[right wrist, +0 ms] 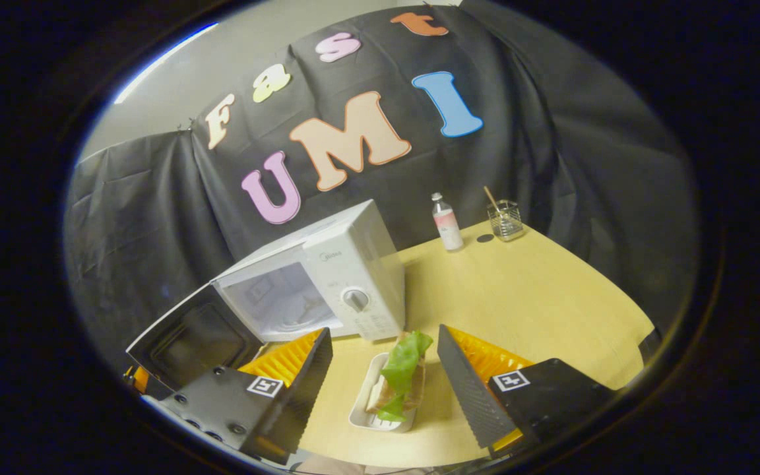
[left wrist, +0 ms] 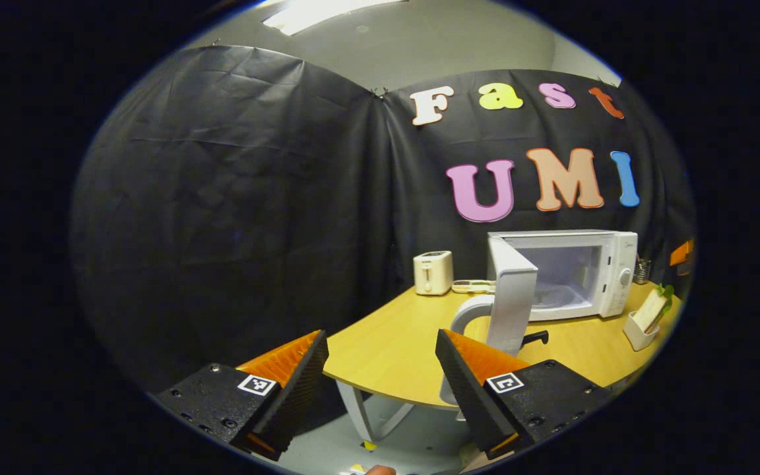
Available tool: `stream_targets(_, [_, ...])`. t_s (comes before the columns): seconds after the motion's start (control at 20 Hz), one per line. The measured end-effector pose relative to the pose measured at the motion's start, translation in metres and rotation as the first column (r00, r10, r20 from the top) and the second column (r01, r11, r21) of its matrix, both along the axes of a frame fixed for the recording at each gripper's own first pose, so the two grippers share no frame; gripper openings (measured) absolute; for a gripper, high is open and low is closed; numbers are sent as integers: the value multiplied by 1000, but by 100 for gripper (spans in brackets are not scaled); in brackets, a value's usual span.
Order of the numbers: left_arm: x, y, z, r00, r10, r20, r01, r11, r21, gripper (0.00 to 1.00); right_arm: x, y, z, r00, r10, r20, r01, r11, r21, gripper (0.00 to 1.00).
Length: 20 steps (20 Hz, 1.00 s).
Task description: Open the microwave oven with the left hand, put the food in, and close the microwave oven.
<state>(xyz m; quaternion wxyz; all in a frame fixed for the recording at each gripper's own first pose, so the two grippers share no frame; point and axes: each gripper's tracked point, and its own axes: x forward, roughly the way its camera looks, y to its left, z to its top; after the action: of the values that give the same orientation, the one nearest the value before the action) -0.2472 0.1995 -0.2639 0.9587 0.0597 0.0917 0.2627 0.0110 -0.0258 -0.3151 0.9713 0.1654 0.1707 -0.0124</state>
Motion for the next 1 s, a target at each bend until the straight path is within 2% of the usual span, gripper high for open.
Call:
stream_targets(0.2, [-7, 39, 20, 995, 98, 33, -99, 995, 24, 100, -2, -5, -9, 995, 25, -92, -27, 999, -18, 89])
stream_targets(0.35, [5, 69, 23, 988, 147, 52, -148, 989, 8, 99, -5, -6, -25, 973, 62, -221, -75, 996, -54, 89])
stream_targets(0.4, [9, 78, 22, 985, 161, 54, -162, 987, 15, 100, -6, -5, -28, 962, 77, -262, -95, 994, -59, 98])
stream_targets(0.55, [23, 105, 13, 980, 188, 60, -191, 981, 42, 100, -7, 6, -41, 924, 123, -363, -144, 989, -31, 99])
stream_targets(0.65, [36, 109, 8, 981, 183, 60, -185, 982, 26, 99, -9, 14, -56, 880, 157, -449, -172, 985, 6, 99])
stream_targets(0.8, [56, 109, 2, 986, 156, 64, -157, 987, 14, 99, -14, 17, -74, 826, 165, -539, -169, 985, 42, 98])
stream_targets(1.0, [66, 109, 3, 988, 135, 81, -136, 991, 10, 99, -15, 27, -87, 783, 172, -597, -182, 982, 44, 98])
